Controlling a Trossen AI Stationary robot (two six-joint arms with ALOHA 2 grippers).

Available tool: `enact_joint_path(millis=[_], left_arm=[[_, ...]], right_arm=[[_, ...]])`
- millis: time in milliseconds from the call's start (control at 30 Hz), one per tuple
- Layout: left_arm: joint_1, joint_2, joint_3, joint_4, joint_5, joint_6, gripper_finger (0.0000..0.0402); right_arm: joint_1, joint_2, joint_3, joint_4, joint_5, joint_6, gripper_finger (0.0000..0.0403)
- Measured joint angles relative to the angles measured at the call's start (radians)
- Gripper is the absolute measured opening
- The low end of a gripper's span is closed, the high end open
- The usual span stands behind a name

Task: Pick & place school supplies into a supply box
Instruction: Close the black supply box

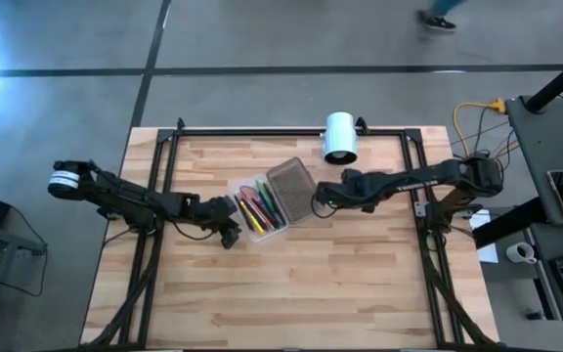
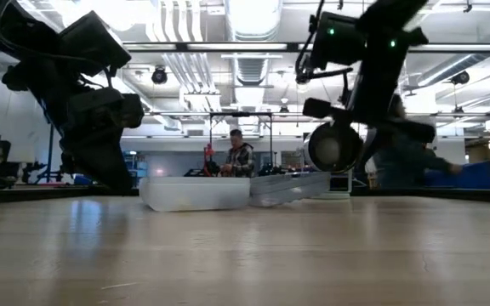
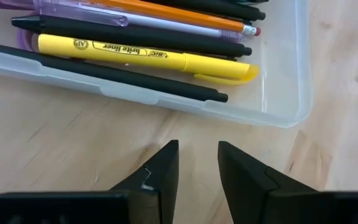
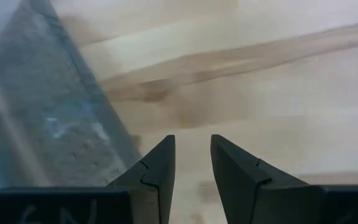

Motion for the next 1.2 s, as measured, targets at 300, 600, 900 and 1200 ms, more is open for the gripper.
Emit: enact_joint_path(millis=[300,600,900,1200], left_arm=[[0.0,0.0,0.0,-0.007,-0.001,0.001,0.0097],[0.0,0.0,0.0,-0.01,-0.001,0.0,0.0097],[0.0,0.0,-0.002,-0.024,0.012,-0.001,0.0097],[-0.001,0.0,-0.002,-0.031,0.018,-0.001,0.0097]], right_arm=[[-0.044,0.095,-0.091,0.186,-0.002,0.067,0.0095],[-0.097,0.201,-0.064,0.415,-0.059,-0.098,0.0095],[-0.097,0.204,0.021,0.424,-0.097,-0.283,0.0095],[-0.089,0.177,0.171,0.444,-0.109,-0.423,0.0093]])
